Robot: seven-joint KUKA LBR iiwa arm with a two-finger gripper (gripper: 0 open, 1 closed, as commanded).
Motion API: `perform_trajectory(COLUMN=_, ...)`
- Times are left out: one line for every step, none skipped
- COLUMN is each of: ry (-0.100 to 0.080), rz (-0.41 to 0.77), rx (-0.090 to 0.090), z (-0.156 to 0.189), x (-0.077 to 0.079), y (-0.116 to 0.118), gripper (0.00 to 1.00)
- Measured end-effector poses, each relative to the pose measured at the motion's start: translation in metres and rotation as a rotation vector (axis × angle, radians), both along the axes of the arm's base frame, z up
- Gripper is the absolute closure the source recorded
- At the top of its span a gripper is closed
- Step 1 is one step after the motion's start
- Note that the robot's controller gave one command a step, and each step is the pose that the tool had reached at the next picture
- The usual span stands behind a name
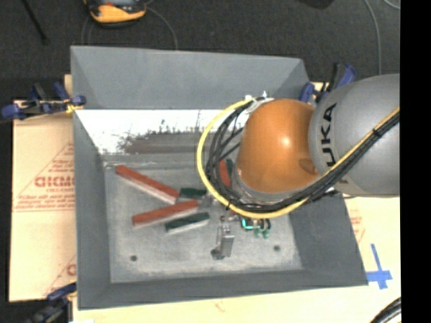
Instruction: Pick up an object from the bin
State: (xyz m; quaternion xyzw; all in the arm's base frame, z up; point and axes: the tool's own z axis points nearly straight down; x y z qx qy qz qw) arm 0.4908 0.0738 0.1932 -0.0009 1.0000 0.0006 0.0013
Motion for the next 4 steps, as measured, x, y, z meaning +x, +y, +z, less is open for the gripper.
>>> perform_trajectory(ry=-0.010, rz=0.020, rx=0.000, z=-0.040, x=0.020, y=0.014, gripper=0.00)
perform_trajectory(ry=-0.008, rz=0.154, rx=0.002, z=-0.119, x=0.067, y=0.020, gripper=1.00)
perform_trajectory(ry=-0.008, rz=0.153, rx=0.002, z=-0.119, x=0.067, y=0.020, gripper=1.00)
perform_trajectory(ry=-0.003, rz=0.198, rx=-0.001, z=0.025, x=0.111, y=0.014, gripper=1.00)
